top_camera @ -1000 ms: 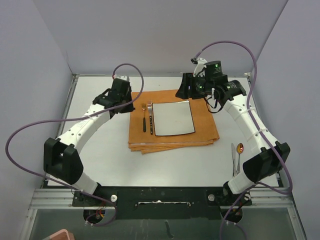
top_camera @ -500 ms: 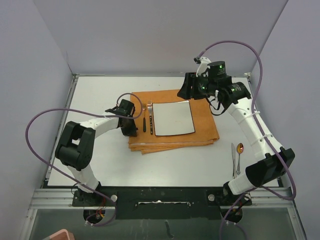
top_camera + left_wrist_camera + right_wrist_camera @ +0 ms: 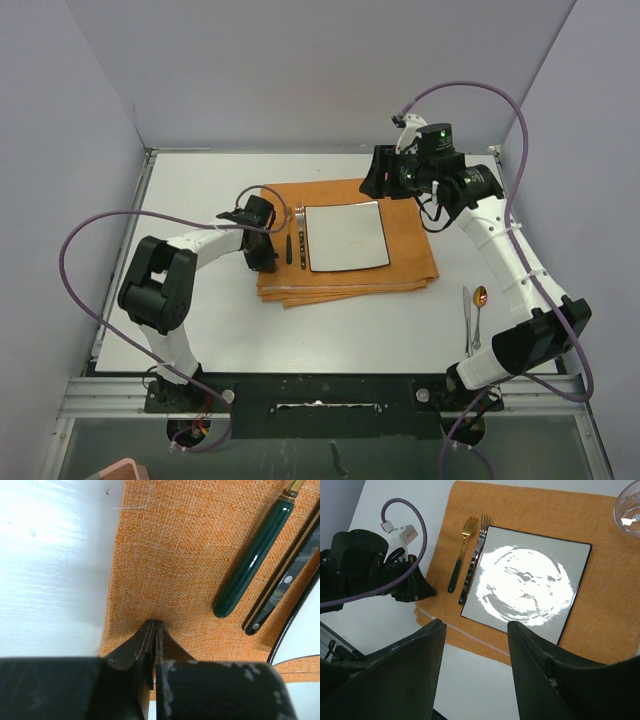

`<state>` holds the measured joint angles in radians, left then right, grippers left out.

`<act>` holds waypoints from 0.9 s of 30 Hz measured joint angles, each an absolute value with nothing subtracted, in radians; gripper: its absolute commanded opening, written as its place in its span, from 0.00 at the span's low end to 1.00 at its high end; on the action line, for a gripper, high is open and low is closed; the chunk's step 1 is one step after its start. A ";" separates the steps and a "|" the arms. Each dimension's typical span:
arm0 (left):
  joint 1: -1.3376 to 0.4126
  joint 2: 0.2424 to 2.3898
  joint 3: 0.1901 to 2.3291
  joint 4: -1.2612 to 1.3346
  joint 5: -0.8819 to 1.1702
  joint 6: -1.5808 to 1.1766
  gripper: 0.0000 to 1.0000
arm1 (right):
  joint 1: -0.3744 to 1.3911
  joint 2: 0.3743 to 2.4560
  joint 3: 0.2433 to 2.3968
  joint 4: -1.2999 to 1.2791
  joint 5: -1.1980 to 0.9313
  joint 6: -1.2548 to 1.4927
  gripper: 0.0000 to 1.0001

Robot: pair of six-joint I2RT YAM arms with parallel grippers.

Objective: Set the dinner table for one person
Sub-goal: Adjust the napkin at the center of the board.

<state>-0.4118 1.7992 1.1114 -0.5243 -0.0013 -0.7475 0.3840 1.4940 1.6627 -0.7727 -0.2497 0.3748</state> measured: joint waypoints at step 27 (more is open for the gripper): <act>-0.307 1.819 1.182 -0.677 -0.161 -0.713 0.00 | 0.360 1.494 1.666 -0.827 -0.136 0.384 0.59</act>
<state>-0.3069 1.8187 1.1816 -0.6765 -0.1608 -0.7132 0.3603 1.4937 1.6661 -0.8272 -0.1360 0.3836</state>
